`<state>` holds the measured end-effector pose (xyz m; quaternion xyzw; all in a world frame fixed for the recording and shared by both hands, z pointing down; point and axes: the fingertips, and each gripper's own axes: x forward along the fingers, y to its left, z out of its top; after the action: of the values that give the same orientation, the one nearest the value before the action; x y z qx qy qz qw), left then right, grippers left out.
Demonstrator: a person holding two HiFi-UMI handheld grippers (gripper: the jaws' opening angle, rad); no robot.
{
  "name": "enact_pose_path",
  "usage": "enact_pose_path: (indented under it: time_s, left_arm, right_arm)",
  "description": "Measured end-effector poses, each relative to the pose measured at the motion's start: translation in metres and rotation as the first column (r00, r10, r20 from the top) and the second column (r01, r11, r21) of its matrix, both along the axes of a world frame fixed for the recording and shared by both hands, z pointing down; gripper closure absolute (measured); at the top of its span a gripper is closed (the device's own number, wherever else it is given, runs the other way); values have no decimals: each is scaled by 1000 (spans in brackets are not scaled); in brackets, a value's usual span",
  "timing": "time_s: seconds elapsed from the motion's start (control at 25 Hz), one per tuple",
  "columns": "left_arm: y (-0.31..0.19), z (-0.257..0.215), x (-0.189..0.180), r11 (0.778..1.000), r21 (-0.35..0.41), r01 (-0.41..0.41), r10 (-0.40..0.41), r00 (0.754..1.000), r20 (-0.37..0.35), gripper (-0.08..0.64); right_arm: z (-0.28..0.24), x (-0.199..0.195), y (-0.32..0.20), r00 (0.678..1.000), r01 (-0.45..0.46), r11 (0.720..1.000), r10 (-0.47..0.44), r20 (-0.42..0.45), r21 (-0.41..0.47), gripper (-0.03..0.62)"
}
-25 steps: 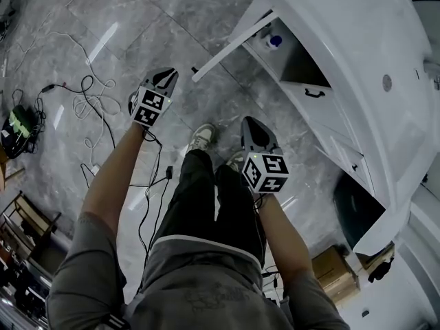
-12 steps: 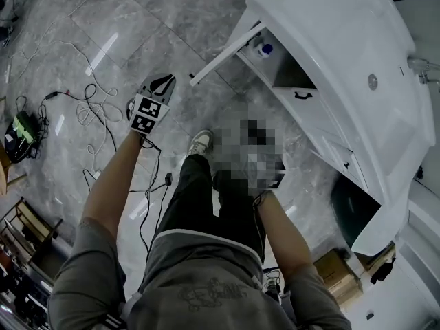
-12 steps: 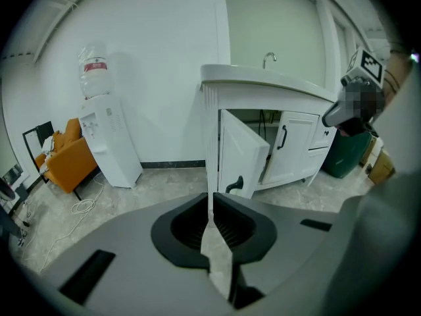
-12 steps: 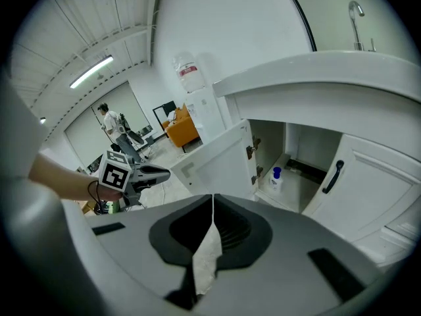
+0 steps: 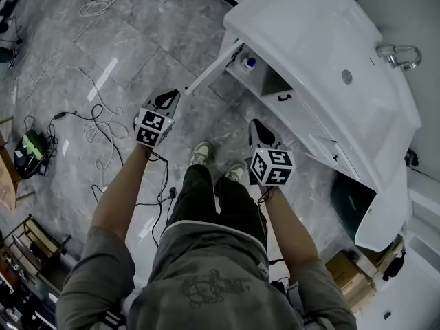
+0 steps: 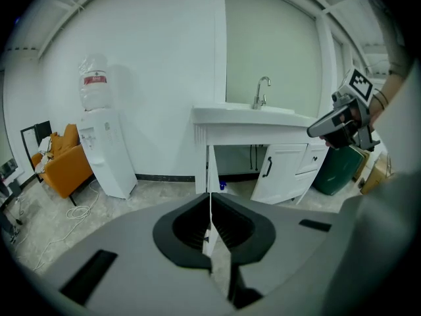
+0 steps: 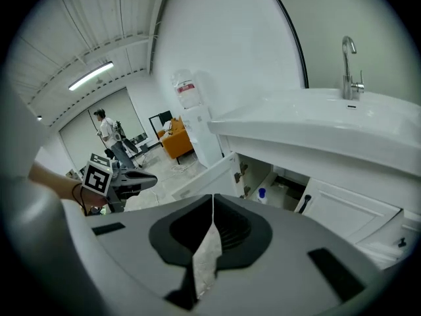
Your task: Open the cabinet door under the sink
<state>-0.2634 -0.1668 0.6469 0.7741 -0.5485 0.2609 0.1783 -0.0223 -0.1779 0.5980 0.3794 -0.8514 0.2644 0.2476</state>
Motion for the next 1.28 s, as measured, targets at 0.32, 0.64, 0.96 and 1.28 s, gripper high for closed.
enact_pose_path:
  time_s: [0.32, 0.64, 0.96, 1.28]
  left_arm:
    - [-20, -84, 46, 992, 113, -57, 61, 998, -31, 538]
    - [-51, -151, 79, 973, 206, -102, 110, 994, -25, 538]
    - [-54, -245, 118, 932, 359, -56, 117, 982, -151, 538]
    - [-48, -322, 151, 887, 449, -108, 187, 973, -137, 538]
  right_arm:
    - [-70, 14, -19, 1000, -8, 994, 5, 25, 108, 563]
    - [-123, 42, -39, 997, -57, 980, 47, 56, 192, 563]
    - [-193, 80, -35, 995, -92, 953, 74, 71, 290, 563]
    - [-281, 99, -11, 999, -29, 882, 36, -4, 470, 563]
